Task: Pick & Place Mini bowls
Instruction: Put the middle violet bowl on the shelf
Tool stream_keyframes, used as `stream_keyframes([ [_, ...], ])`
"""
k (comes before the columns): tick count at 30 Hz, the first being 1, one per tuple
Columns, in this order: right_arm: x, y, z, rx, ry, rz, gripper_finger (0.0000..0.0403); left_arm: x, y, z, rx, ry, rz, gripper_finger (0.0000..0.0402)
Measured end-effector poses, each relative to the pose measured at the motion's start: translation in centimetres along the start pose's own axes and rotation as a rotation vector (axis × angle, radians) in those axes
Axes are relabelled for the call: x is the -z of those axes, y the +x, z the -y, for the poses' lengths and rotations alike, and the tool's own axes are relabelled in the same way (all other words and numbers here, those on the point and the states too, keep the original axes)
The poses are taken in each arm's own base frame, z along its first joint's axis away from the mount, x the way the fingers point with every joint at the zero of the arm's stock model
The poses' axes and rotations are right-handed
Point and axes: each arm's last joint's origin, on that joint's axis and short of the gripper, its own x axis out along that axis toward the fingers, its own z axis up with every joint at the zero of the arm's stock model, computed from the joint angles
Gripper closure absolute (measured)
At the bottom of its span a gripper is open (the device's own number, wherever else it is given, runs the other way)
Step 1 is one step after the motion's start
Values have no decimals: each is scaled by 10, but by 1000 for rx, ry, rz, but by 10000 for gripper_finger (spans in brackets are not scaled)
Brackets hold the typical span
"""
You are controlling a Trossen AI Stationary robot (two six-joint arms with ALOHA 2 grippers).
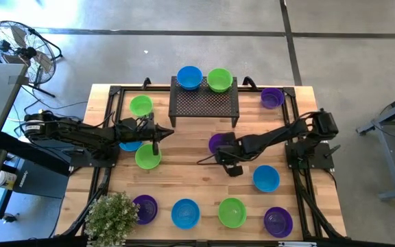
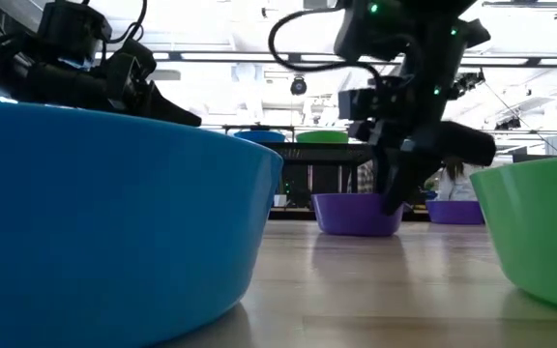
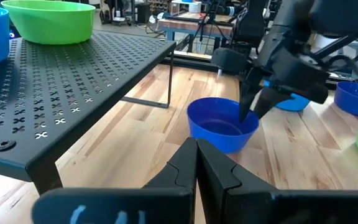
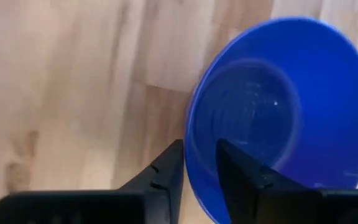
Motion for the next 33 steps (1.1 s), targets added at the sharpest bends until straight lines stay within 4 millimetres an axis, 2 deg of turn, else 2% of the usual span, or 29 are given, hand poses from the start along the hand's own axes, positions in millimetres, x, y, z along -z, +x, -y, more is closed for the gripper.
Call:
stream_keyframes([
  [5,1,2,7,-7,18,-4,378,0,0,0,0,0,0,401],
  [9,1,6,11,-18,29,-10,390,0,0,0,2,0,0,401],
  [12,2,8,12,-20,27,-17,379,0,0,0,2,0,-1,401],
  [18,1,8,12,-12,34,-14,328,1,0,0,3,-3,-10,401],
  [21,1,9,12,-50,45,-8,321,1,0,0,3,-3,-13,401],
  [24,1,9,12,-50,48,-7,337,2,0,0,3,-3,-16,401],
  [29,1,9,13,-20,40,-10,392,1,0,0,6,-3,-16,401],
  [33,1,9,13,-14,39,-11,393,1,0,0,6,-3,-16,401],
])
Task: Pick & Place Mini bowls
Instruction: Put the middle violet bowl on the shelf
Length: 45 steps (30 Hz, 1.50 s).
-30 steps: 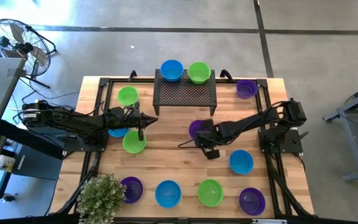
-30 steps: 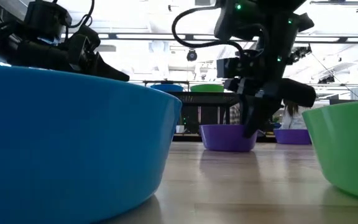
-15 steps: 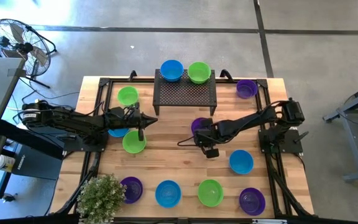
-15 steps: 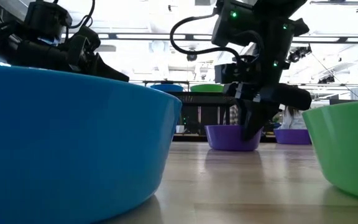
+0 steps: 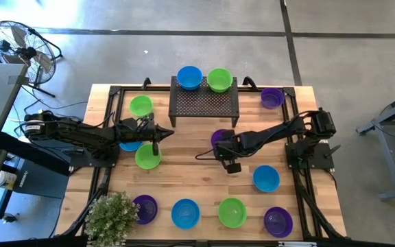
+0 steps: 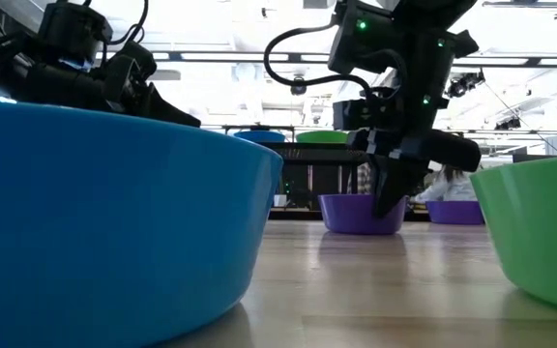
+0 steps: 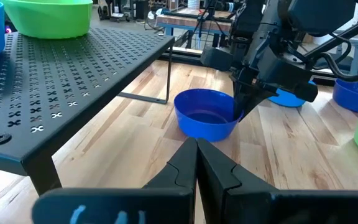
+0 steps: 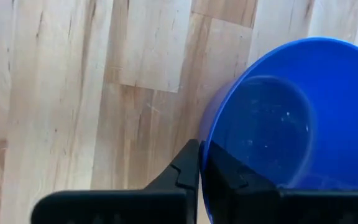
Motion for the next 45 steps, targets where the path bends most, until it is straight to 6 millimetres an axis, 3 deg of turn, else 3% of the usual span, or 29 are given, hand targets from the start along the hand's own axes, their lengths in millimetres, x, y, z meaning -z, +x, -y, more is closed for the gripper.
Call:
stream_keyframes([
  [11,-12,-21,0,-90,-42,-38,400,0,0,0,0,0,0,401],
  [21,-54,-78,7,-154,-158,84,399,0,0,0,0,0,0,401],
  [26,-76,-116,34,0,-191,160,401,0,0,0,0,0,0,401],
  [31,-84,-143,80,101,-139,228,401,0,0,0,0,0,0,401],
  [37,-77,-134,133,115,-90,205,401,0,0,0,0,0,1,401],
  [45,-76,-105,161,75,-112,130,401,0,0,0,-1,0,1,401],
])
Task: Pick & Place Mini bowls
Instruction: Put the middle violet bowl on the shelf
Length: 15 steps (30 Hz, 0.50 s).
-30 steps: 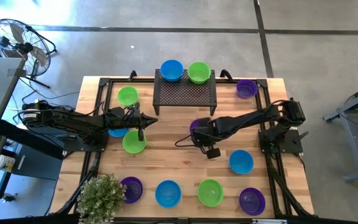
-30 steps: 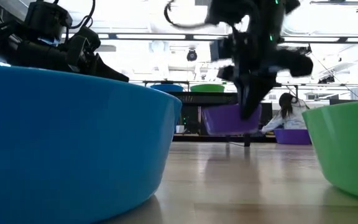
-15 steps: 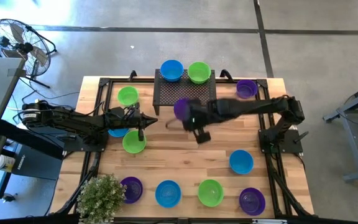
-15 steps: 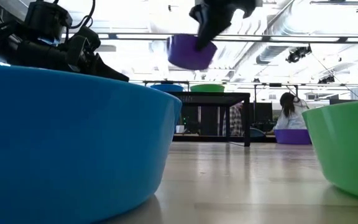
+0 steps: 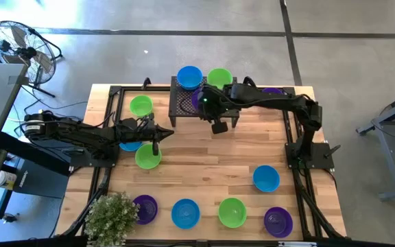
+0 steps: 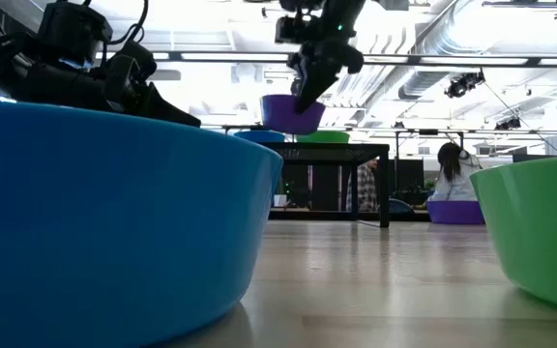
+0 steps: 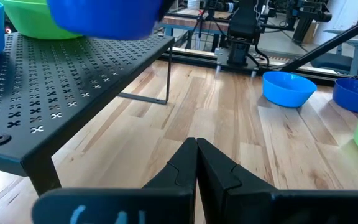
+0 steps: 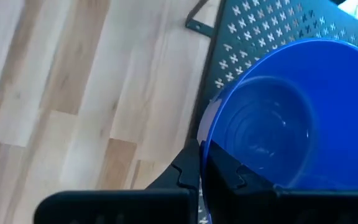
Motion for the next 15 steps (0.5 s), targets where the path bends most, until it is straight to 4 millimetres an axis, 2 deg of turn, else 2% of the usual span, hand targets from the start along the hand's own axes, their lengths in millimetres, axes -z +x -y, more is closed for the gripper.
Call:
stream_keyframes([
  [15,8,11,16,12,22,-7,400,0,0,0,0,0,0,401],
])
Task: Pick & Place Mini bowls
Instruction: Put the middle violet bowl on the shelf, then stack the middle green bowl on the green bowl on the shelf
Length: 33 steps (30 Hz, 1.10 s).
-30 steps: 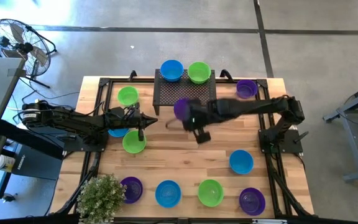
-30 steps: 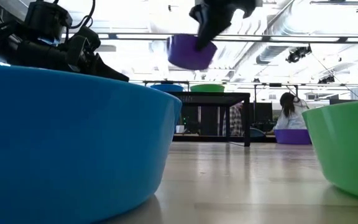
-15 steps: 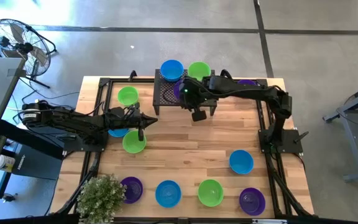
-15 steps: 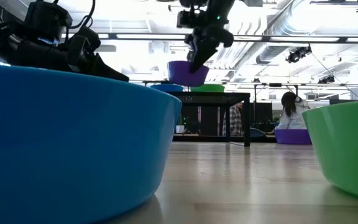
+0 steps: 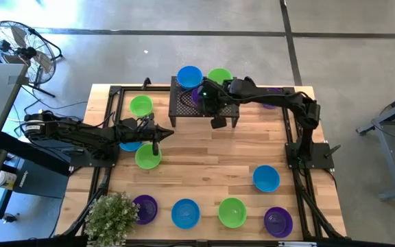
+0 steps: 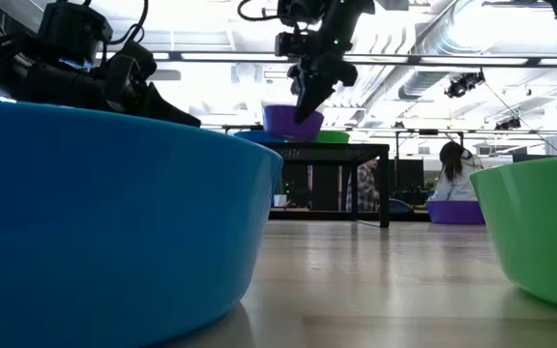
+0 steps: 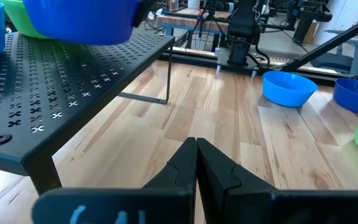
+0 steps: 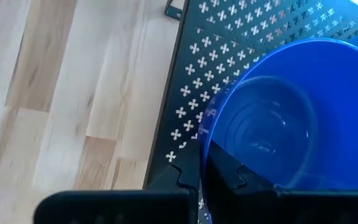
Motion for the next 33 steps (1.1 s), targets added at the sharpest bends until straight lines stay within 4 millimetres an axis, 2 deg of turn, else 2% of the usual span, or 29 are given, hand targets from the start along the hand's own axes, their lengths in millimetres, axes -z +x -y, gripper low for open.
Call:
stream_keyframes([
  [16,0,12,0,5,-27,-26,399,0,0,0,0,0,-1,401],
  [26,0,12,0,18,-19,-35,332,0,0,0,0,0,-2,401],
  [33,-1,7,1,30,-18,-21,312,0,0,0,0,0,-2,401],
])
